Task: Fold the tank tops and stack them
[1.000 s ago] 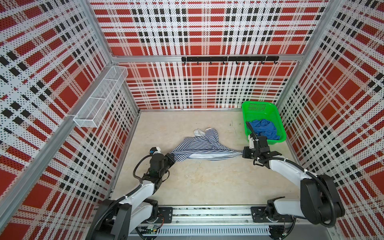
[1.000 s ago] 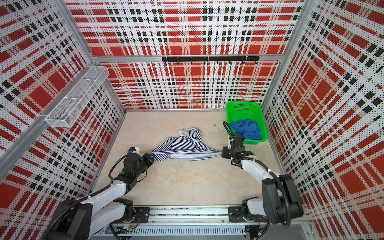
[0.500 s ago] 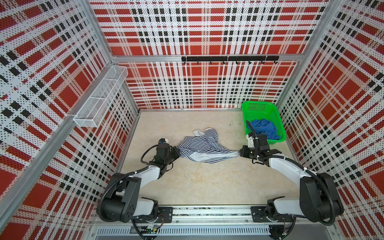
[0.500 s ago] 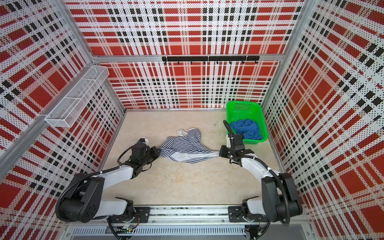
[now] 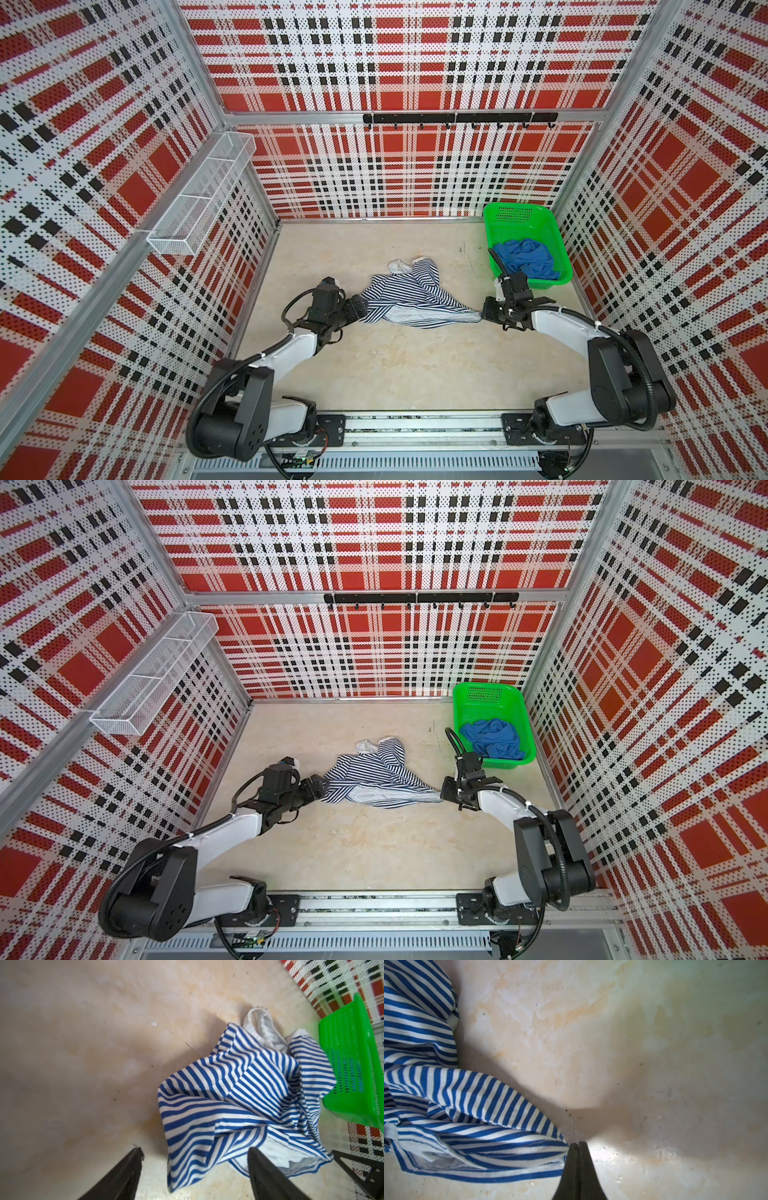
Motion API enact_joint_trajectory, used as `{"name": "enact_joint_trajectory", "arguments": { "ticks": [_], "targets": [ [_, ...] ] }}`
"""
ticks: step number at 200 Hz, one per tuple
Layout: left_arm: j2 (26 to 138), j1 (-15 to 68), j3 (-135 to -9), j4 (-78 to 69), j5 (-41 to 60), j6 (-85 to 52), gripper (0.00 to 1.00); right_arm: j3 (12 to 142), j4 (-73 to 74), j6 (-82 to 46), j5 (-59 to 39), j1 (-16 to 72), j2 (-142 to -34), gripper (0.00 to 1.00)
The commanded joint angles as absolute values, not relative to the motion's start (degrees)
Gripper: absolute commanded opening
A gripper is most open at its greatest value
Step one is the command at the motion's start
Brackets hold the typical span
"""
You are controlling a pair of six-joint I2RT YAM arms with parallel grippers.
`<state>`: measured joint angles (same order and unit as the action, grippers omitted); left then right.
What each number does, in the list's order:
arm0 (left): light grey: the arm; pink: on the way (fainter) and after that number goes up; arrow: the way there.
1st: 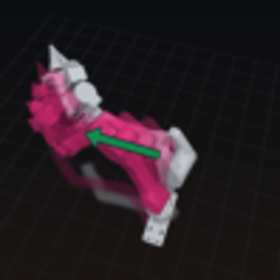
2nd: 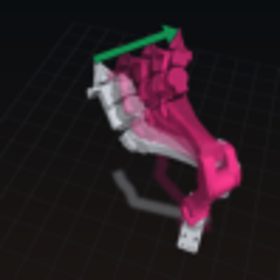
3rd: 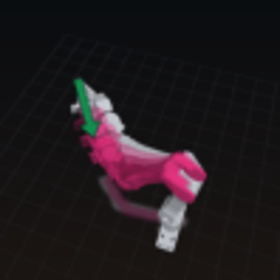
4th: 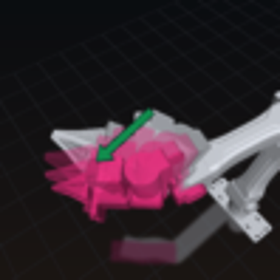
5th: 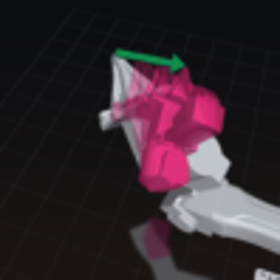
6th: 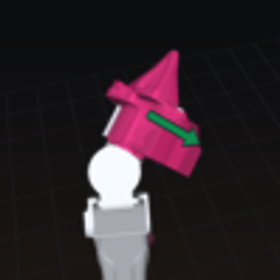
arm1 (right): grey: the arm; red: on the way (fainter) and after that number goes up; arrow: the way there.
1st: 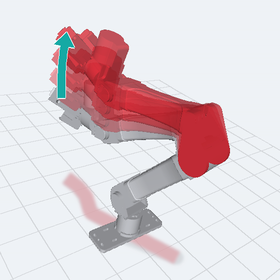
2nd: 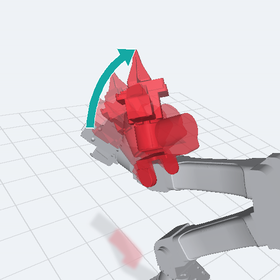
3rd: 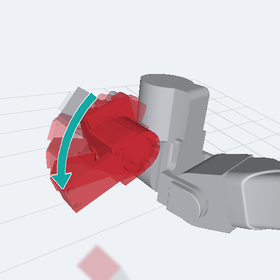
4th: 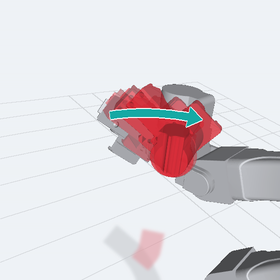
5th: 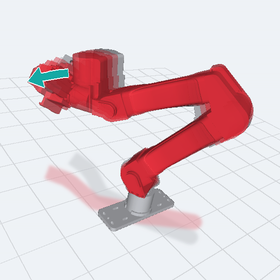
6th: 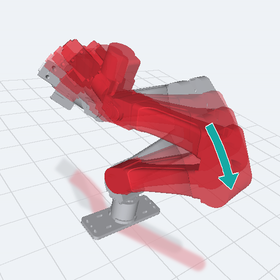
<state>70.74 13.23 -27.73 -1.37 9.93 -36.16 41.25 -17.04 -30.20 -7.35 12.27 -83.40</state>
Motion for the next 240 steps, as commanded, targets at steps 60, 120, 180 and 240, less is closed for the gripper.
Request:
{"name": "enact_joint_trajectory", "arguments": {
  "ticks": [60,120,180,240],
  "targets": [
    [74.01,17.38,-18.93,-14.98,15.38,-44.55,0.56,42.80,-18.78,-27.30,-16.43,9.60,-82.45,0.35],
    [81.24,18.63,-20.26,-23.42,17.50,-47.08,0.63,42.98,-17.33,-31.28,-20.60,5.98,-83.75,0.36],
    [82.85,18.72,-21.36,-25.49,17.55,-48.07,0.40,40.78,-13.51,-35.38,-23.71,6.94,-88.61,0.37],
    [77.82,17.69,-21.69,-22.75,20.16,-49.31,0.00,36.66,-15.61,-36.40,-23.72,7.03,-84.33,0.02]
  ]
}}
